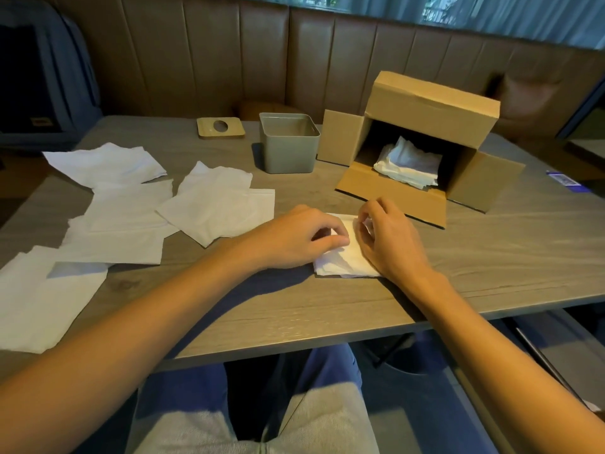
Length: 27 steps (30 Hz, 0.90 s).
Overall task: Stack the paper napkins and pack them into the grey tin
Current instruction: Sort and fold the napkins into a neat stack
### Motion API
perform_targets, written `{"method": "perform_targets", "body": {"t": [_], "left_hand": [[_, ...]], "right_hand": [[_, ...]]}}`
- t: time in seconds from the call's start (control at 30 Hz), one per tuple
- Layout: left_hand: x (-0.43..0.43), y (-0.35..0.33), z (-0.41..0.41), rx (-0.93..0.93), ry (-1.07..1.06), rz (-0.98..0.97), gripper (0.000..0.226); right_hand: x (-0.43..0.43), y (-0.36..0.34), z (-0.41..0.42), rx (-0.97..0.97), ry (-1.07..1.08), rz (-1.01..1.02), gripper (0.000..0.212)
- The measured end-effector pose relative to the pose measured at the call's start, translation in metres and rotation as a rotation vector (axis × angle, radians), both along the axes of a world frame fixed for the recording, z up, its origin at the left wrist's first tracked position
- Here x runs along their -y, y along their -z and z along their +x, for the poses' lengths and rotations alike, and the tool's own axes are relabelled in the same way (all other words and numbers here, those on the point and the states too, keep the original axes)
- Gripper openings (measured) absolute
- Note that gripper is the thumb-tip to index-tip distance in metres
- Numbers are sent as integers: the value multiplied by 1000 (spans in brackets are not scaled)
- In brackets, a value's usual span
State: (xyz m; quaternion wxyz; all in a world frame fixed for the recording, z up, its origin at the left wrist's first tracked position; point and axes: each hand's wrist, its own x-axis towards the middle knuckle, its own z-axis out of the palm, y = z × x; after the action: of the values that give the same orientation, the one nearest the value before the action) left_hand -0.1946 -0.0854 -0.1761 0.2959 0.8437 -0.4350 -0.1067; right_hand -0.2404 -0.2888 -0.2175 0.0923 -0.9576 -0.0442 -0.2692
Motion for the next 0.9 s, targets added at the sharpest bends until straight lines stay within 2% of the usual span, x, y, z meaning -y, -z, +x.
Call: {"method": "perform_targets", "body": {"t": [0.1,0.2,0.43,0.6,0.7,0.77,0.83,0.9], "left_hand": [[15,6,-2,224,-15,67,35],[22,13,-3,300,-17,235,51],[0,29,-2,229,-12,418,74],[-3,10,15,141,33,523,75],[-9,-5,25,67,59,640,90],[-17,-14,32,-21,63,679,99],[-24,-22,37,-74,61,636,98],[-19,-25,36,-58,58,455,80]], "right_hand": [[0,0,-1,-28,16,-17,13],[0,-3,-4,-57,-9,1,20],[8,-5,-11,-221,-92,-41,38],[16,-6,-5,-208,-36,-134,28],[19,0,0,-171,-1,-178,27],[20,1,3,-164,36,-137,27],[16,-1,4,-132,72,-97,24],[8,-5,2,-65,44,-79,26]]}}
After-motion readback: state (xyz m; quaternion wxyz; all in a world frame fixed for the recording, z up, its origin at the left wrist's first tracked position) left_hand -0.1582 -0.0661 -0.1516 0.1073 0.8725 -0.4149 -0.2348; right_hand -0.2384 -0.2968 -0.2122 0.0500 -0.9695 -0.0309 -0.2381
